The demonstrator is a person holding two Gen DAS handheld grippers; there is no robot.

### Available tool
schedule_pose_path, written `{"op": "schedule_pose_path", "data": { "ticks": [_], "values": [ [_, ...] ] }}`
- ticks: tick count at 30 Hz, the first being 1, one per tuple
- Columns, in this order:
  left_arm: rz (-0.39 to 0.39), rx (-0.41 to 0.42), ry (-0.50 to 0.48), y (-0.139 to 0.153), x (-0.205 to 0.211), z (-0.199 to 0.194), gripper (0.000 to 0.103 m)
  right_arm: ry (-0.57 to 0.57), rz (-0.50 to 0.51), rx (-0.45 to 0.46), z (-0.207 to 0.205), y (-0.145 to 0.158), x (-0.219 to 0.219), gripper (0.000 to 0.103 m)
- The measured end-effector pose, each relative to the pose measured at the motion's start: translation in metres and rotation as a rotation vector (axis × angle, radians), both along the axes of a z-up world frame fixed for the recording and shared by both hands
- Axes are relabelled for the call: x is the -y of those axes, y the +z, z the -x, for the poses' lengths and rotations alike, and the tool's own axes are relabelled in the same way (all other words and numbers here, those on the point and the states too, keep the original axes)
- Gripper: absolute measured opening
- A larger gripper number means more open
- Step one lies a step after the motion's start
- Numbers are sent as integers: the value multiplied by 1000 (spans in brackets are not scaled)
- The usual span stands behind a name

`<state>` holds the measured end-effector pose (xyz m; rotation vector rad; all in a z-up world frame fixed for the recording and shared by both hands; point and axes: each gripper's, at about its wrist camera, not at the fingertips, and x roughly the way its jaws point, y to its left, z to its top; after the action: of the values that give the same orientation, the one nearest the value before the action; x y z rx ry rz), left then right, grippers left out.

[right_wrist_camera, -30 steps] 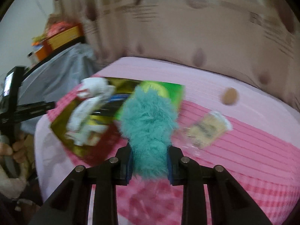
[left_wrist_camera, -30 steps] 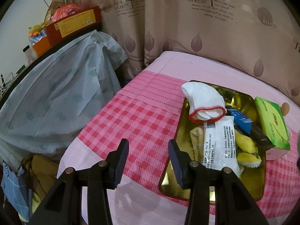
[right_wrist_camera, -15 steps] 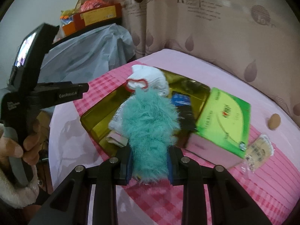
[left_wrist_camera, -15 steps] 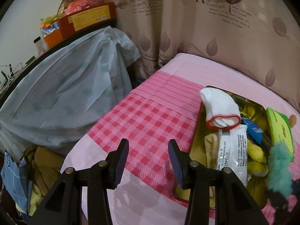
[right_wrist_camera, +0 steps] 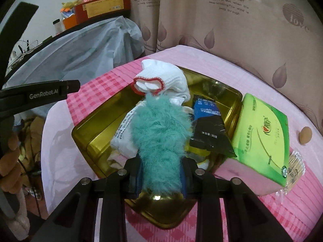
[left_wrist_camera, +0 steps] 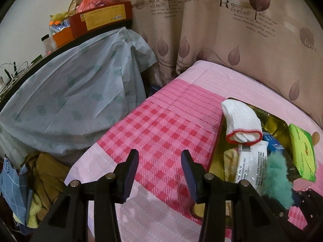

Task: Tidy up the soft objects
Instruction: 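Lower the scrunchie into the tin and open the right tool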

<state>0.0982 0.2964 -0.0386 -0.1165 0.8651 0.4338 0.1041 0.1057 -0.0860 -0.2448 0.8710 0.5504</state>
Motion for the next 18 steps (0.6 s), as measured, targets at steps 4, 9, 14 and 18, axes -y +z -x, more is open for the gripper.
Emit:
{"op": "schedule_pose_path", "data": {
  "ticks": [4, 9, 14, 18],
  "values": [
    [1, -3, -7, -1, 1, 0, 44, 13, 19, 25, 5, 2, -2, 37],
    [4, -5, -10, -1, 1, 0, 44, 14, -4, 24, 13, 11, 6, 53],
    [-5, -8, -26, -1, 6, -1, 44, 13, -39, 39, 24, 27, 20, 61],
    [-22, -5, -34, 1, 10, 0, 44, -13, -78, 69, 31, 45, 43, 65]
  ]
}}
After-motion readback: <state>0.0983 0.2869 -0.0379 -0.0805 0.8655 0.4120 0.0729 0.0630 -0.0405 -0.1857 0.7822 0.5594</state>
